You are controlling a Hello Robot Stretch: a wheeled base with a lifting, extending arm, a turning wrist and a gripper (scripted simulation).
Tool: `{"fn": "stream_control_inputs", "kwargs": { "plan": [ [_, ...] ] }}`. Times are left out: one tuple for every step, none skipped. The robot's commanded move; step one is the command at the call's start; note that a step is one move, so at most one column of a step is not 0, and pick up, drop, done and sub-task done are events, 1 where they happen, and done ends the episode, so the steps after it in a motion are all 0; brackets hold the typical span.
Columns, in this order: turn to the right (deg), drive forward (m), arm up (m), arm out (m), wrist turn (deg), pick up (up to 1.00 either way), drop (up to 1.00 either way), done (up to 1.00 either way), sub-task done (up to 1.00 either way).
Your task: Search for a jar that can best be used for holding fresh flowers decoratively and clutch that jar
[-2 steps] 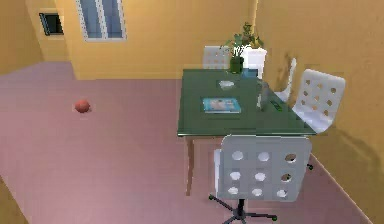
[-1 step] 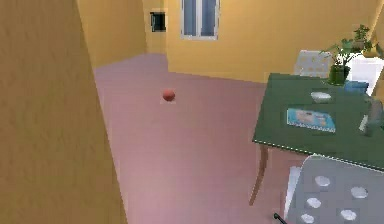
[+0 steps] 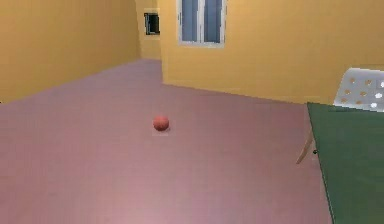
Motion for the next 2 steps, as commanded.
{"fn": "stream_control_inputs", "kwargs": {
  "plan": [
    [0.0, 0.10, 0.00, 0.00, 0.0, 0.00, 0.00, 0.00, 0.00],
    [18.0, 0.00, 0.00, 0.00, 0.0, 0.00, 0.00, 0.00, 0.00]
  ]
}}
